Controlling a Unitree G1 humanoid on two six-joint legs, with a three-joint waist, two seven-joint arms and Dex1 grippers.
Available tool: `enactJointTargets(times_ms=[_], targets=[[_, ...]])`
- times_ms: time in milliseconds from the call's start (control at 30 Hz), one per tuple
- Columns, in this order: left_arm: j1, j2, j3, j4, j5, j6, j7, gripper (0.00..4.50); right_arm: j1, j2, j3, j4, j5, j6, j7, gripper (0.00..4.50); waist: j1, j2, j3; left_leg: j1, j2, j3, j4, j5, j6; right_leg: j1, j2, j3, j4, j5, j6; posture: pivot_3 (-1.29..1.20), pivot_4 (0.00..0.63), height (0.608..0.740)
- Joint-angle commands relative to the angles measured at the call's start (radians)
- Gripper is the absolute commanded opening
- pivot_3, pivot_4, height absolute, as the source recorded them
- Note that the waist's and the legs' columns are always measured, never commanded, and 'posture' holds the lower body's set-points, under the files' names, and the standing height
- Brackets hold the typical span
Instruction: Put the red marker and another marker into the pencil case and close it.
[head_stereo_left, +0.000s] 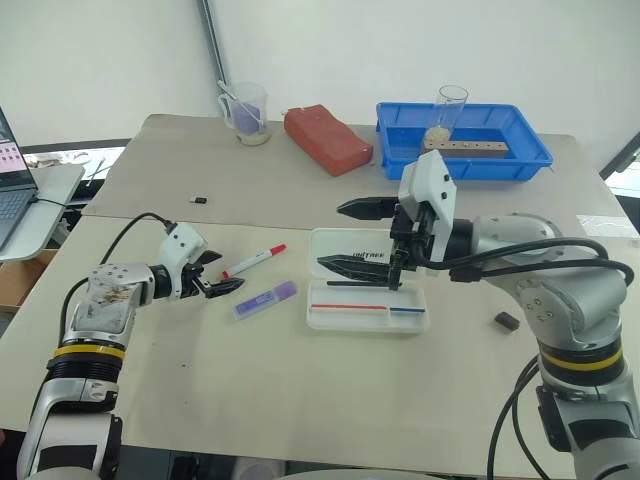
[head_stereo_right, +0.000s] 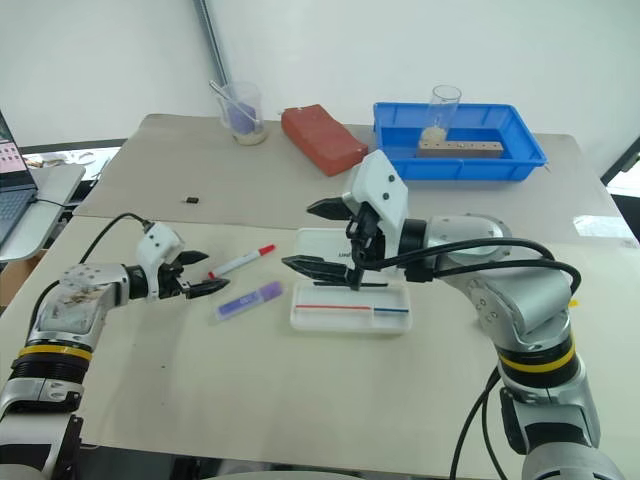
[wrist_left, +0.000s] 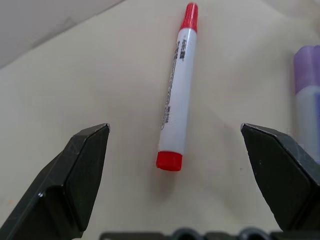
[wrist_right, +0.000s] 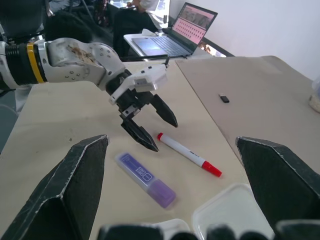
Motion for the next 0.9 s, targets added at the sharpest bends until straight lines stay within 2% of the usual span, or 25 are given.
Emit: enactJointTargets(times_ms=[33, 233, 267, 433, 567, 667, 733, 833, 900], targets=[[-0.040, -0.003, -0.005, 0.060, 0.008, -0.057, -0.021, 3.25, -0.004, -0.007, -0.005, -0.010, -0.007, -0.013, -0.001, 4.50, -0.001, 0.000, 0.000, 0.000, 0.000, 0.000, 0.000, 0.000, 0.000, 0.001, 0.000, 0.000, 0.001, 0.000, 0.000, 0.00, 0.150, 0.740], [-0.044, -0.007, -0.010, 0.110, 0.021, -0.105, -0.029, 0.27, 0.003, -0.014, -0.005, 0.006, -0.020, -0.028, 0.013, 4.50, -0.006, 0.000, -0.001, 0.000, 0.000, 0.000, 0.000, 0.000, 0.000, 0.001, 0.001, 0.000, 0.001, 0.000, 0.000, 0.00, 0.150, 0.740], [-0.040, -0.004, -0.007, 0.094, 0.017, -0.100, -0.030, 0.14, 0.005, -0.015, -0.006, 0.008, -0.021, -0.029, 0.015, 4.50, -0.006, 0.000, -0.001, 0.000, 0.000, 0.000, 0.000, 0.000, 0.000, 0.001, 0.001, 0.000, 0.001, 0.000, 0.000, 0.00, 0.150, 0.740], [-0.019, 0.027, 0.048, -0.048, -0.020, -0.038, 0.001, 0.15, 0.034, -0.037, -0.024, 0.009, -0.029, -0.036, 0.025, 4.50, -0.006, 0.000, -0.001, 0.000, 0.000, 0.000, 0.000, 0.000, 0.000, 0.001, 0.001, 0.000, 0.001, 0.000, 0.000, 0.00, 0.150, 0.740], [-0.016, 0.072, 0.161, -0.335, -0.180, 0.132, -0.014, 0.15, 0.093, -0.093, -0.050, -0.001, -0.031, -0.037, 0.047, 4.50, -0.008, -0.001, 0.000, -0.001, 0.001, 0.000, 0.000, 0.000, 0.000, 0.001, 0.001, -0.001, 0.002, 0.000, 0.000, 0.00, 0.150, 0.740], [-0.007, 0.137, 0.180, -0.557, -0.309, 0.283, -0.071, 0.15, 0.163, -0.162, -0.050, -0.010, -0.052, -0.063, 0.089, 4.50, -0.009, -0.001, 0.000, 0.000, 0.001, 0.000, 0.000, 0.000, 0.000, 0.002, 0.001, -0.001, 0.001, 0.000, 0.000, 0.00, 0.150, 0.740], [0.000, 0.169, 0.142, -0.676, -0.363, 0.352, -0.102, 0.15, 0.217, -0.219, -0.048, -0.021, -0.059, -0.078, 0.129, 4.50, -0.009, 0.001, -0.001, 0.000, 0.001, 0.000, 0.000, 0.000, 0.000, 0.003, 0.001, 0.000, -0.001, 0.000, 0.000, 0.00, 0.150, 0.740], [-0.009, 0.143, 0.067, -0.753, -0.388, 0.388, -0.096, 0.15, 0.263, -0.266, -0.036, -0.031, -0.068, -0.095, 0.166, 4.50, -0.009, 0.003, -0.002, 0.001, 0.000, 0.000, 0.000, 0.000, 0.000, 0.004, 0.000, 0.000, -0.001, 0.000, 0.001, 0.00, 0.150, 0.740], [-0.024, 0.101, -0.040, -0.759, -0.323, 0.343, -0.087, 0.15, 0.277, -0.265, -0.042, -0.033, -0.061, -0.090, 0.163, 4.50, -0.012, 0.003, -0.002, 0.002, 0.000, -0.001, 0.000, 0.000, 0.000, 0.004, 0.001, 0.000, 0.000, 0.000, 0.001, 0.00, 0.150, 0.740]])
